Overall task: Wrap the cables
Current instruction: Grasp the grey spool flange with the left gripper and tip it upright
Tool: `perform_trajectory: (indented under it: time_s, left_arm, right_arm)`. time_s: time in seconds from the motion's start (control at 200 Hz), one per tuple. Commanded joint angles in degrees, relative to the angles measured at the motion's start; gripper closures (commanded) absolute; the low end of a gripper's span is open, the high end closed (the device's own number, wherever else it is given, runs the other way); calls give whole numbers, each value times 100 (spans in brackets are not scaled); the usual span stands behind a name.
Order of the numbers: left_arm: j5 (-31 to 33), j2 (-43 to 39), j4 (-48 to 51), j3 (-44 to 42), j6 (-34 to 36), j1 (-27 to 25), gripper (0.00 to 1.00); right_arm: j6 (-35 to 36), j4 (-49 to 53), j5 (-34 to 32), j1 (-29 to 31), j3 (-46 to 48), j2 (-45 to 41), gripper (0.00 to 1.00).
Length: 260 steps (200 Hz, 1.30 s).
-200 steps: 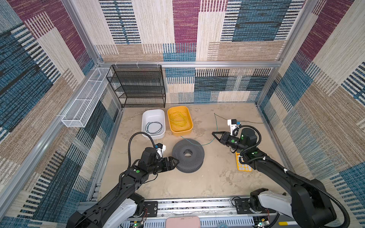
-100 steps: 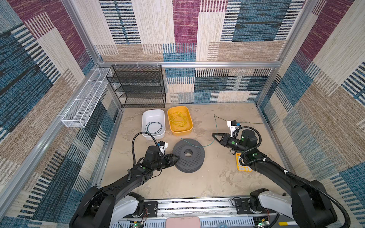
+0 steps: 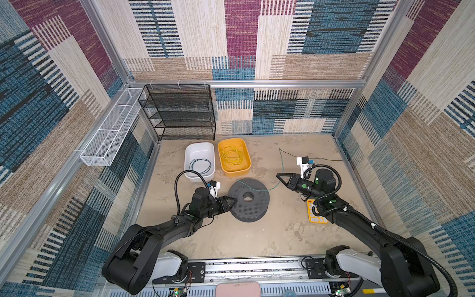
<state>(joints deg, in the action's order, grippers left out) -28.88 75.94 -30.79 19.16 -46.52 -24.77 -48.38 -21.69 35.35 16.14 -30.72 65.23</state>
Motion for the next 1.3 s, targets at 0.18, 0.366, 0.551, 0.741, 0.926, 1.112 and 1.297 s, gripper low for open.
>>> perform_trajectory:
  time_s: [0.18, 0.366, 0.551, 0.741, 0.926, 1.112, 1.297]
  left_arm:
    - [-381, 1059, -2633, -261, -475, 30, 57]
    - [-615, 1528, -3394, -352, -918, 226, 85]
    - [-482, 761, -2471, -210, -1060, 352, 100]
    - [1071, -1466, 2657, 1371, 678, 134, 100]
    - [2660, -1775, 5277, 2744, 1646, -311, 100]
    - [4458, -1001, 6148, 3676, 1681, -1599, 100]
    - [5827, -418, 6223, 4068, 1315, -2518, 100]
  right_arm:
    - [118, -19, -70, -20, -109, -4, 100]
    - [131, 24, -46, -24, -166, -23, 100]
    - [160, 79, -73, -57, -230, -131, 100]
    - [162, 170, -36, -167, -396, -314, 100]
    - [258, 396, -70, -302, -665, -583, 100]
    - [353, 668, -212, -378, -851, -807, 100]
    - [440, 862, -265, -462, -894, -934, 100]
